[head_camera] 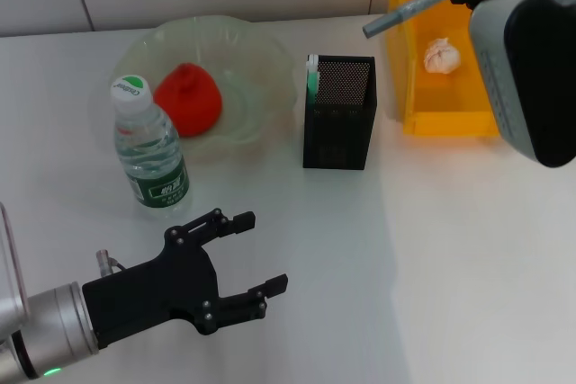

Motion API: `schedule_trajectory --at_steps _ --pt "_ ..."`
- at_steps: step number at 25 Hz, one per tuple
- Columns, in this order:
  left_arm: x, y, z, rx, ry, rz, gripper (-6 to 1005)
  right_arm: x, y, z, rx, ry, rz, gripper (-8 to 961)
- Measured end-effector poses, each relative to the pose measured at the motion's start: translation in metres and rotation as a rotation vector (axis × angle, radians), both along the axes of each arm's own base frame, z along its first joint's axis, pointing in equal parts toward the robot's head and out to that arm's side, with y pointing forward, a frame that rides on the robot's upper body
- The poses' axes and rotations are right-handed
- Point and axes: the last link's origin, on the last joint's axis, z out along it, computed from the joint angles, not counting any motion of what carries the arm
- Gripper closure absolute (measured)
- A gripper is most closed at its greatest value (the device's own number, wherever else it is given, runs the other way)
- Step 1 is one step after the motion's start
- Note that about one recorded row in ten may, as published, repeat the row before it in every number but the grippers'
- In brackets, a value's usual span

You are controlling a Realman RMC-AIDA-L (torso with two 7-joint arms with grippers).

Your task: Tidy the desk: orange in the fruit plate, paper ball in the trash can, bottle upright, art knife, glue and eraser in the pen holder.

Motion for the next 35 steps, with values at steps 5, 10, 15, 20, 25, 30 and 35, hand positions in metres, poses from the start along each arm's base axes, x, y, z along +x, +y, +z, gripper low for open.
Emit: schedule_trajectory --at_steps 5,10,15,20,25,30,35 --pt "-0.001 0.000 0.001 0.000 0.001 0.001 168 0.000 0.003 -0.009 -0.013 -0.098 0.123 818" --pt "-0.001 -0.001 0.001 -0.001 0.000 0.005 168 -0.003 0.003 -0.025 -0.062 -0.210 0.235 819" --pt "-0.002 -0.001 0.001 -0.002 0.000 0.008 167 -0.003 0.007 -0.037 -0.072 -0.277 0.323 820" --pt "-0.003 -0.002 0.001 -0.004 -0.002 0.015 167 0.003 0.008 -0.040 -0.083 -0.317 0.340 819" --pt "-0.003 -0.003 0.001 -0.009 -0.004 0.019 167 0.010 0.012 -0.039 -0.068 -0.356 0.365 817" --pt "-0.003 -0.003 0.001 -0.012 -0.007 0.017 167 0.017 0.015 -0.039 -0.062 -0.381 0.372 814" --pt "-0.002 -0.005 0.001 -0.028 -0.012 0.019 169 0.027 0.018 -0.049 -0.077 -0.413 0.387 812"
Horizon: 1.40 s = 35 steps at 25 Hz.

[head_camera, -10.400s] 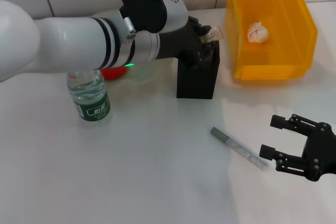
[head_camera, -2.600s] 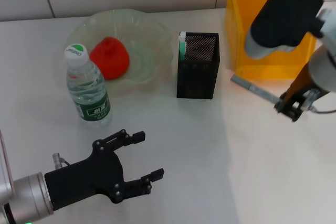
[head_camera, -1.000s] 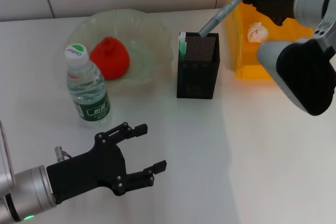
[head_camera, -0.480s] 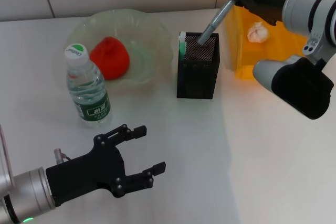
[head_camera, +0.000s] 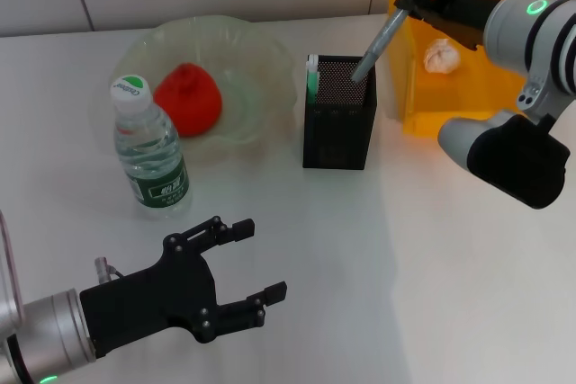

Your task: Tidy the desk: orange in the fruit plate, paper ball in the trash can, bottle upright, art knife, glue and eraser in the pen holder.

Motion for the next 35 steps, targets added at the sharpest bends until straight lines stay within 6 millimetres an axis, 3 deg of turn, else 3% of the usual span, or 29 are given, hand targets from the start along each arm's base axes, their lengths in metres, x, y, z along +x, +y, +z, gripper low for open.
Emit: schedule_trajectory --at_steps 13,21,25,31,35 --pt "0.001 -0.001 0.000 -0.008 -0.003 -0.006 167 -0.001 0.005 -0.015 0.039 0.007 0.123 805" --pt "0.002 0.001 0.000 -0.018 -0.006 -0.007 169 0.001 -0.002 -0.022 0.018 0.056 0.089 801" --pt "0.003 0.001 0.001 -0.017 -0.007 -0.011 168 0.007 -0.002 -0.022 0.023 0.049 0.086 799" --pt "0.003 0.001 0.001 -0.018 -0.009 -0.012 167 0.012 -0.005 -0.020 0.028 0.051 0.073 681" --pt "0.004 0.001 0.001 -0.018 -0.012 -0.016 167 -0.004 -0.004 -0.004 0.088 0.244 0.030 687"
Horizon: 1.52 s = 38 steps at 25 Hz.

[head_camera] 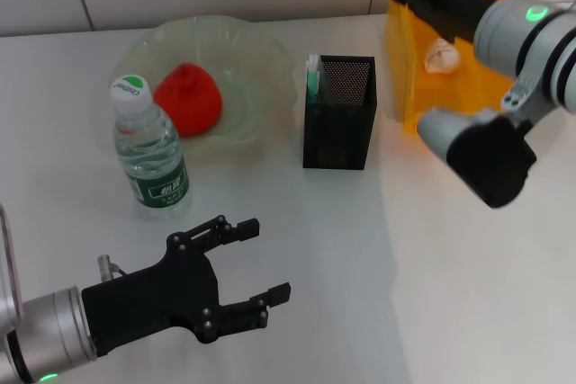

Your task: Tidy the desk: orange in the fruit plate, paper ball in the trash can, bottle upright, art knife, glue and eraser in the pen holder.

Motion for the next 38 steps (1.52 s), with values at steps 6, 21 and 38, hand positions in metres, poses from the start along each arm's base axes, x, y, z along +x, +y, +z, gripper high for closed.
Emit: schedule_trajectory --at_steps 6,21,38 --pt "0.000 0.000 0.001 0.008 -0.002 -0.004 168 -0.029 -0.012 0.031 0.054 0.549 -0.139 696" --pt "0.003 -0.001 0.010 0.030 -0.053 -0.016 168 0.016 -0.076 0.076 -0.480 1.582 -0.443 717" --pt "-0.001 0.003 0.020 0.028 -0.046 -0.028 168 0.161 -0.143 0.018 -0.871 1.758 -0.796 553"
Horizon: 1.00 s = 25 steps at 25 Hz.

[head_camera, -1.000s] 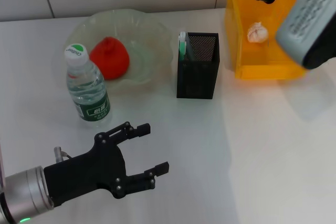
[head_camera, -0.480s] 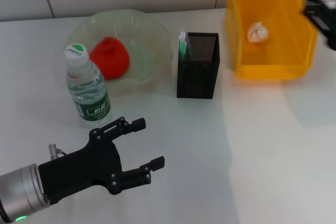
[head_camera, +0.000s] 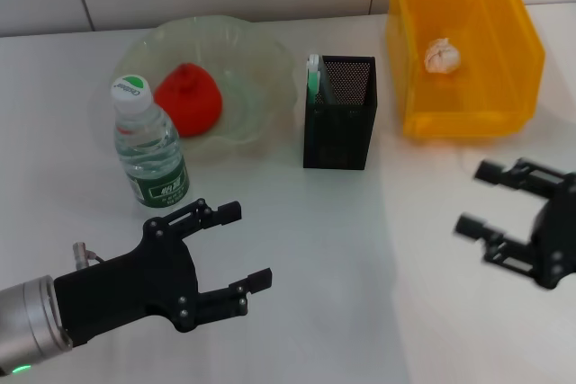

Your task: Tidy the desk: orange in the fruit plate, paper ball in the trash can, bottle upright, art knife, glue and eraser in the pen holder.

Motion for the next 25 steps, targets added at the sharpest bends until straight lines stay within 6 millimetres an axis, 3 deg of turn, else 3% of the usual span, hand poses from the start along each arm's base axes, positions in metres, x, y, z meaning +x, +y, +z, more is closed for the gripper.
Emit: schedule_trajectory --at_steps 4,11,25 --pt "0.002 0.002 -0.001 -0.027 0.012 -0.016 167 -0.005 0.003 -0.029 -0.089 -0.030 0.041 447" --pt "0.001 0.002 -0.001 -0.066 0.030 -0.013 168 -0.012 0.011 -0.047 -0.166 -0.054 0.077 166" --pt "-0.002 0.002 0.005 -0.079 0.033 -0.014 169 -0.013 0.014 -0.052 -0.183 -0.075 0.082 167"
